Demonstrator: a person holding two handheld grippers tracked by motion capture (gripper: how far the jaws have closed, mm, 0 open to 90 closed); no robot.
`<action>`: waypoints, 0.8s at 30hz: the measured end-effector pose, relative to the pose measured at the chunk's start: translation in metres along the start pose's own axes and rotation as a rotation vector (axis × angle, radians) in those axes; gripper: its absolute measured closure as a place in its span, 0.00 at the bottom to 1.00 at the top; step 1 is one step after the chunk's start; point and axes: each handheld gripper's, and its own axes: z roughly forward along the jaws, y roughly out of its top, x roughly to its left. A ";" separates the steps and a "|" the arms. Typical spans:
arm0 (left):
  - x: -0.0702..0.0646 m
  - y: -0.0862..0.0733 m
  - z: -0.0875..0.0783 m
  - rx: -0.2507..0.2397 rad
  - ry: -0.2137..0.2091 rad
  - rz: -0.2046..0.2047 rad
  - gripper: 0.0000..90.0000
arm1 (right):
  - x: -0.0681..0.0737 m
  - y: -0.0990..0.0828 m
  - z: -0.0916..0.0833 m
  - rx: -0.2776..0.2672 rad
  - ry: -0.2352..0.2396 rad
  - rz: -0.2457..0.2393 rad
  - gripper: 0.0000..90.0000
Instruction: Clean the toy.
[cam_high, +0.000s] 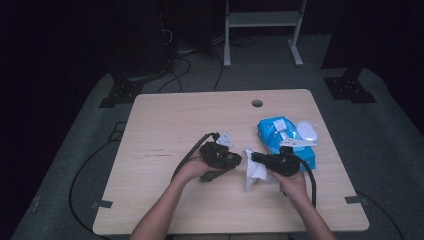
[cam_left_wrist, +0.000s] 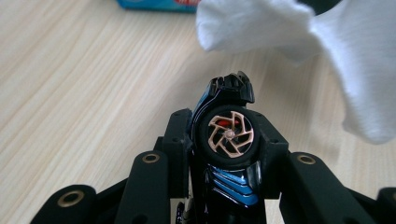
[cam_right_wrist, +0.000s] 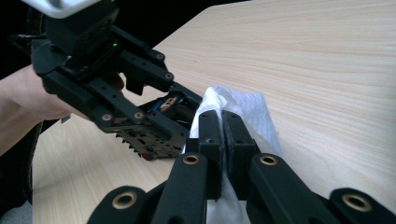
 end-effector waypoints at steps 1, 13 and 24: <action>0.000 0.001 0.001 0.013 -0.001 -0.001 0.71 | 0.000 0.000 0.000 0.001 0.001 -0.002 0.96; 0.009 -0.008 -0.032 -0.119 -0.045 -0.047 0.67 | 0.008 0.006 0.007 0.003 0.022 -0.018 0.97; 0.024 -0.062 -0.060 -0.231 -0.068 -0.193 0.62 | 0.031 0.027 0.038 0.042 0.098 -0.068 0.96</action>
